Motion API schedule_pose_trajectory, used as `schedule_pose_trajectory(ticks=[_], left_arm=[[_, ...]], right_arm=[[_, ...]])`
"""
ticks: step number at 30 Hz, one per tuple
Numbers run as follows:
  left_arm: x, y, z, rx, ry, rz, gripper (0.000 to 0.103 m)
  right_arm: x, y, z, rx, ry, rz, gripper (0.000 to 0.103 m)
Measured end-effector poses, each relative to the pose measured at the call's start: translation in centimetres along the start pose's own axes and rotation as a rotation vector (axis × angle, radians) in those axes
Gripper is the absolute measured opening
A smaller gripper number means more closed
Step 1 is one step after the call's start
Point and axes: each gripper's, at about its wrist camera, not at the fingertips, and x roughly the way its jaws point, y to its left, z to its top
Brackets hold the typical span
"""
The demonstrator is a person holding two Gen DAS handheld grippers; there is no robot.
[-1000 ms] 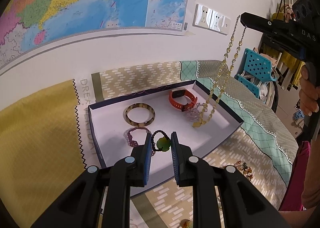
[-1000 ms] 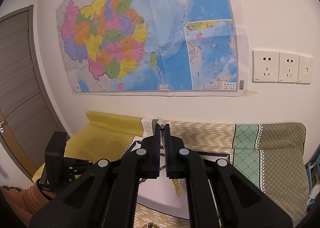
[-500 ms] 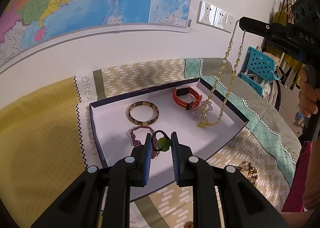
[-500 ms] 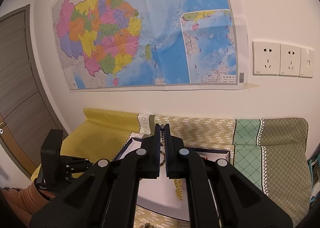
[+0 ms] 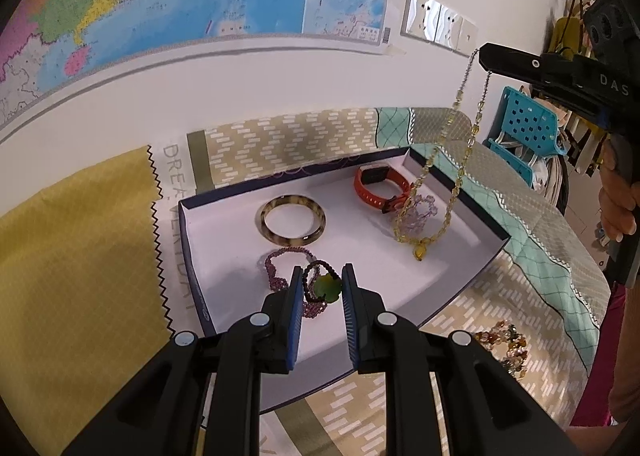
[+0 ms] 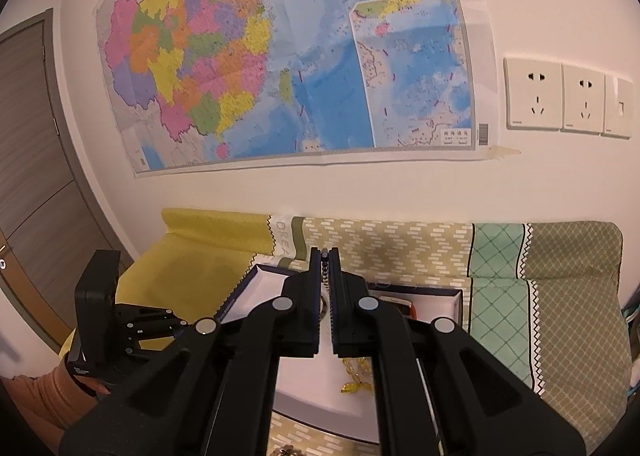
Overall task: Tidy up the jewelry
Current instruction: 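Lower the green ring onto the purple necklace and open the left gripper while the right opens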
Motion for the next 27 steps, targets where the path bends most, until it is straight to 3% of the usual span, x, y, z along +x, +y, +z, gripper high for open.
schedule_pose_trajectory(ticks=[27], left_arm=[[3.9, 0.5, -0.2, -0.007, 0.097, 0.051, 0.017]], right_arm=[[3.9, -3.5, -4.0, 0.073, 0.125, -0.017, 0.004]])
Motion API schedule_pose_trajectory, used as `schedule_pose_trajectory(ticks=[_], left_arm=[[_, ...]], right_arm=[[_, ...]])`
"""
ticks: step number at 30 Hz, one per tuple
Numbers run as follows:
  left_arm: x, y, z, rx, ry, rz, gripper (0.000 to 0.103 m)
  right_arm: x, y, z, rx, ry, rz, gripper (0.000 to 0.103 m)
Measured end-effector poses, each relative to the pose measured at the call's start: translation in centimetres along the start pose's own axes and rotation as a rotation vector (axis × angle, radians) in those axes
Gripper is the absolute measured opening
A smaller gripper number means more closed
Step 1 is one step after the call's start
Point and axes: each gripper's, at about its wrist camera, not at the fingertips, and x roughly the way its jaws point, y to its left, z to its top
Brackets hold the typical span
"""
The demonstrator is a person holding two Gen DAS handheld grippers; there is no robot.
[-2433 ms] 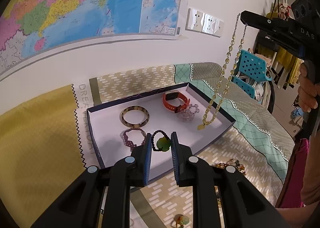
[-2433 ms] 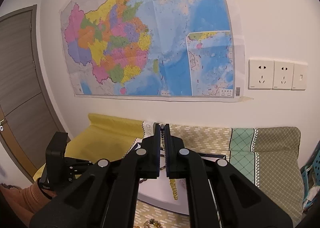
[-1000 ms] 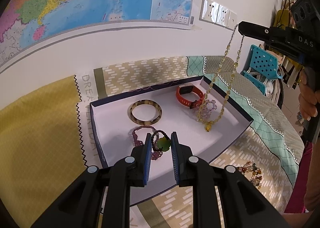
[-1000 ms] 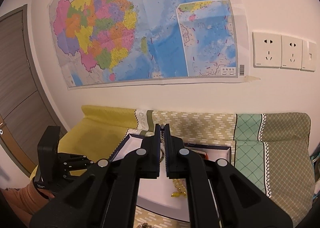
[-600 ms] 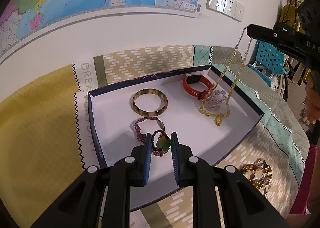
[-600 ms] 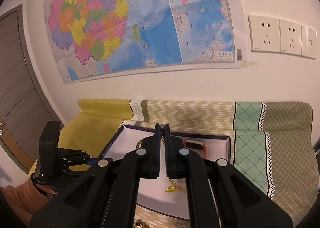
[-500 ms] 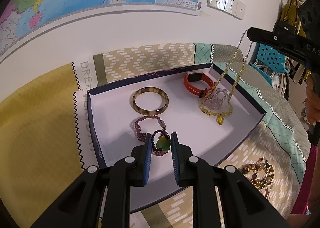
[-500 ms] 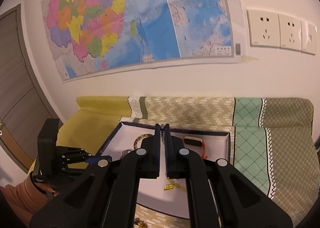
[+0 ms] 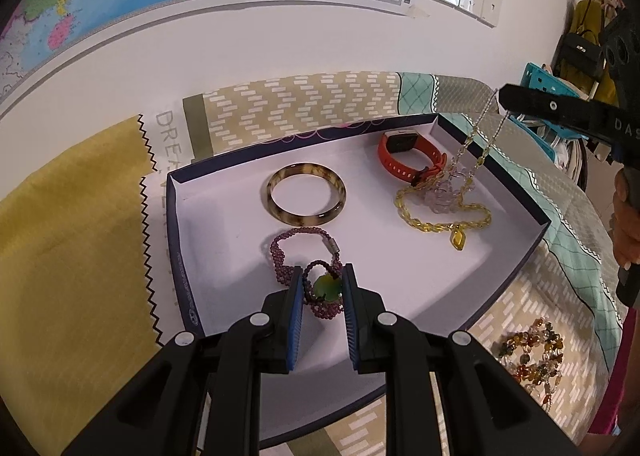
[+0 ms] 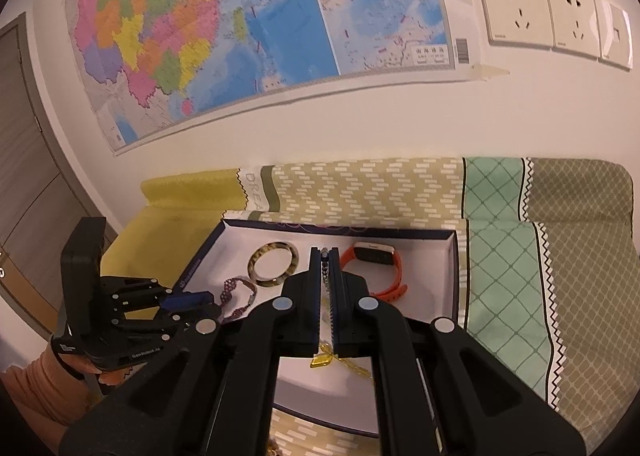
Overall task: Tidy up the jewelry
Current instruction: 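Lower the green ring onto the purple necklace and open the left gripper while the right opens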
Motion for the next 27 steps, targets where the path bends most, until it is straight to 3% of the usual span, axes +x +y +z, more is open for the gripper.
schedule_pose_trajectory(ticks=[27], left_arm=[[1.2, 0.0, 0.1, 0.003, 0.025, 0.03, 0.018]], right_arm=[[3.1, -0.9, -2.6, -0.002, 0.105, -0.023, 0.004]])
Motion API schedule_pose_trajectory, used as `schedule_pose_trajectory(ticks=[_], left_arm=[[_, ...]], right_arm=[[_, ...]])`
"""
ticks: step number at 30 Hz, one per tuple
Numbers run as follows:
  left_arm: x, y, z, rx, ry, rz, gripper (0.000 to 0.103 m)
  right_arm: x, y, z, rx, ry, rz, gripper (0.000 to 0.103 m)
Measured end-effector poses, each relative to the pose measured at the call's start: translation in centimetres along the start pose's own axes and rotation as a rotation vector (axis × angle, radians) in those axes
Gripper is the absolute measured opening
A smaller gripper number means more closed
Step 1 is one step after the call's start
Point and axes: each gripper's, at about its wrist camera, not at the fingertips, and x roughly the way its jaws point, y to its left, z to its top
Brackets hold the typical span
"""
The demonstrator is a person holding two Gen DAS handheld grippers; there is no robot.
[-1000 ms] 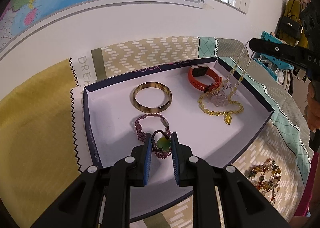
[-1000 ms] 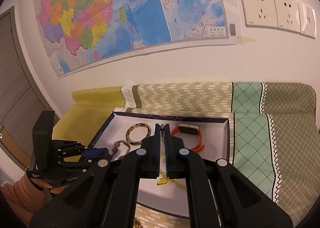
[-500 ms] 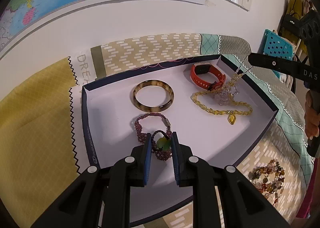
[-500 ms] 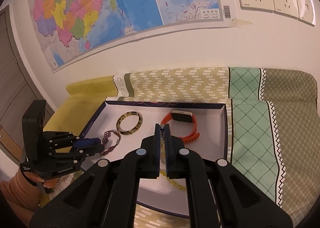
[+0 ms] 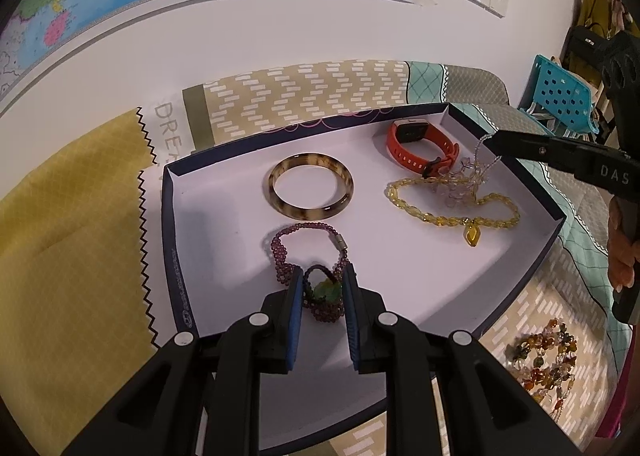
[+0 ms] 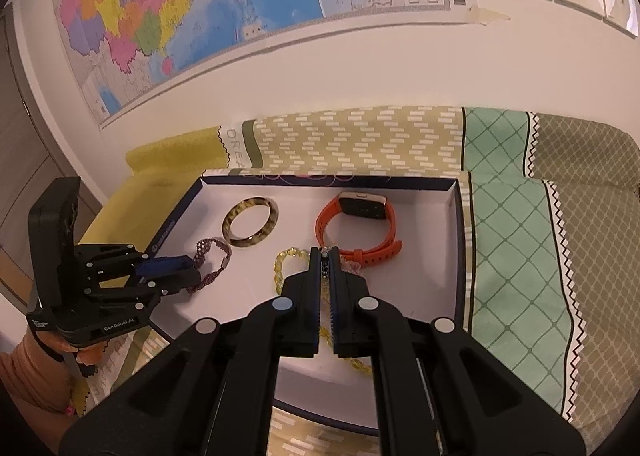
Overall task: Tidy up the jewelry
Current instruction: 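Lower the green ring onto the purple necklace and open the left gripper while the right opens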
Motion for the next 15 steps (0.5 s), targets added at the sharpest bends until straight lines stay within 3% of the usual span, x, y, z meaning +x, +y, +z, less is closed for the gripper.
schedule_pose_trajectory(ticks=[8, 11, 15], left_arm=[[0.51, 0.0, 0.15, -0.006, 0.009, 0.009, 0.018], [0.47, 0.0, 0.12, -0.005, 0.007, -0.007, 0.024], [0.33, 0.0, 0.08, -0.009, 0.003, -0.004, 0.025]], right_arm=[[1.02, 0.09, -0.49, -0.005, 0.041, -0.005, 0.007], [1.13, -0.03, -0.7, 0.0, 0.045, -0.006, 0.011], [0.84, -0.18, -0.92, 0.011, 0.042, -0.002, 0.011]])
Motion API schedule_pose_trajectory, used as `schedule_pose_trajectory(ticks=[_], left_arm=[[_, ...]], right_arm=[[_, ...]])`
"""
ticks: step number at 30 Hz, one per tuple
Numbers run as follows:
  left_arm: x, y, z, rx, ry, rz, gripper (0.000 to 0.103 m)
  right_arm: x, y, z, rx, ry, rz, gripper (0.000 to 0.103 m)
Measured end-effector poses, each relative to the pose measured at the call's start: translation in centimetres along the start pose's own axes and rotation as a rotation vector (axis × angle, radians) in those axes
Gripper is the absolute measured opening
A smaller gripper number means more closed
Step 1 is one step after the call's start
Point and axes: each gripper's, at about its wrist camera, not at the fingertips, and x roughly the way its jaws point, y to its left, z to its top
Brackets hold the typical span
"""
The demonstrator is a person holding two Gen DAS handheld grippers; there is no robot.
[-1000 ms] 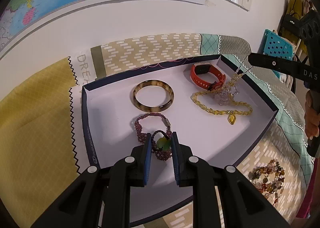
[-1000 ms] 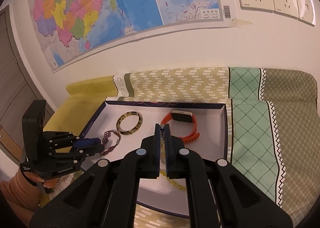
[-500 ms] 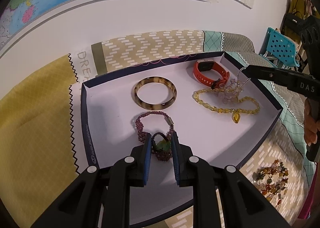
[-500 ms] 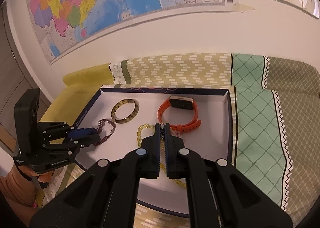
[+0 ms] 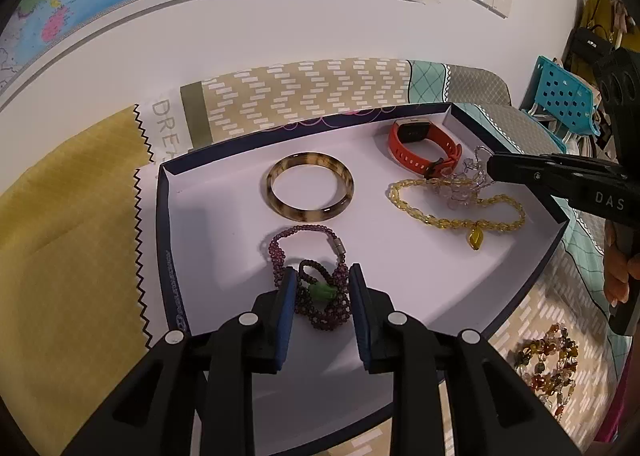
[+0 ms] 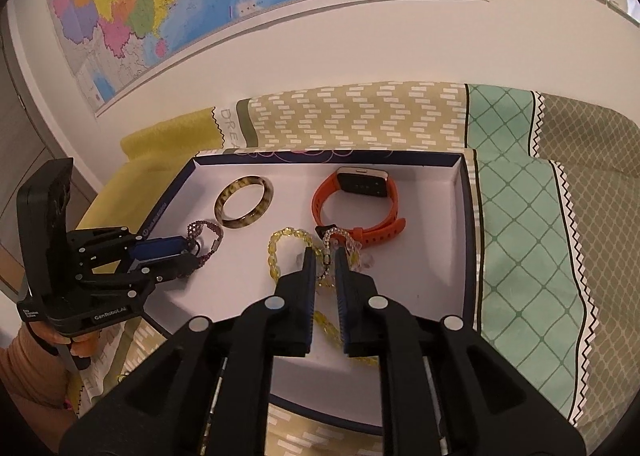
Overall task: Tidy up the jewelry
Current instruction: 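Lower the green ring onto the purple necklace and open the left gripper while the right opens, then withdraw both grippers from the box toward the remaining bead pile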
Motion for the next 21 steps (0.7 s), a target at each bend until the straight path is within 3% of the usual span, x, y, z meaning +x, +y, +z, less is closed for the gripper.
schedule_pose_trajectory(ticks=[2, 4, 7, 18, 20, 21], left_arm=[[-0.3, -0.1, 0.0, 0.001, -0.009, 0.006, 0.03], [-0.7, -0.2, -0.1, 0.006, -0.022, 0.012, 0.045], [-1.5, -0.3, -0.2, 0.005, -0.049, 0.011, 0.049], [-3.8, -0.7, -1.1, 0.0, -0.1, 0.043, 0.066], [-4.2, -0.8, -1.4, -0.005, -0.108, 0.042, 0.072], [-4.5, -0.8, -1.7, -0.006, -0.114, 0.041, 0.074]], right_arm=[[-0.2, 0.0, -0.2, -0.002, -0.004, -0.005, 0.017], [-0.4, -0.1, -0.5, 0.004, -0.009, -0.013, 0.027], [-0.6, -0.2, -0.9, 0.016, -0.017, -0.022, 0.047], [-1.3, -0.4, -2.3, 0.043, -0.024, -0.027, 0.057], [-1.7, -0.3, -2.6, 0.046, -0.033, -0.034, 0.065], [-1.9, -0.3, -2.7, 0.048, -0.038, -0.039, 0.074]])
